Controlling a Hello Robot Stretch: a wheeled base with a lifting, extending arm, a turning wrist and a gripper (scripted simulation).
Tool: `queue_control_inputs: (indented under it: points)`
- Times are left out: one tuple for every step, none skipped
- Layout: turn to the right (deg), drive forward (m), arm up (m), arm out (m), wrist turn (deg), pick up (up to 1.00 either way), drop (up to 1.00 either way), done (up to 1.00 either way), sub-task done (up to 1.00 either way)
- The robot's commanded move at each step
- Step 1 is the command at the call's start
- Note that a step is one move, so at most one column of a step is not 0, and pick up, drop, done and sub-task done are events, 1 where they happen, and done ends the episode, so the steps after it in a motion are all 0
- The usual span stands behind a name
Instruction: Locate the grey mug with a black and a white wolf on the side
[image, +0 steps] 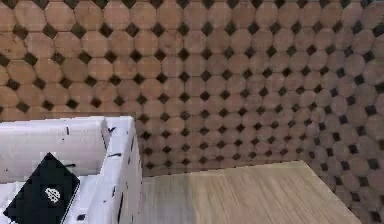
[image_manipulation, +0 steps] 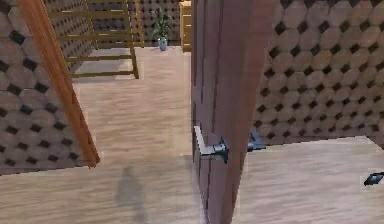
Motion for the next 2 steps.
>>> queue_control_inputs:
  points:
    - [45.0, 0.00, 0.00, 0.00, 0.0, 0.00, 0.00, 0.00, 0.00]
    - [0.0, 0.55, 0.00, 0.00, 0.0, 0.00, 0.00, 0.00, 0.00]
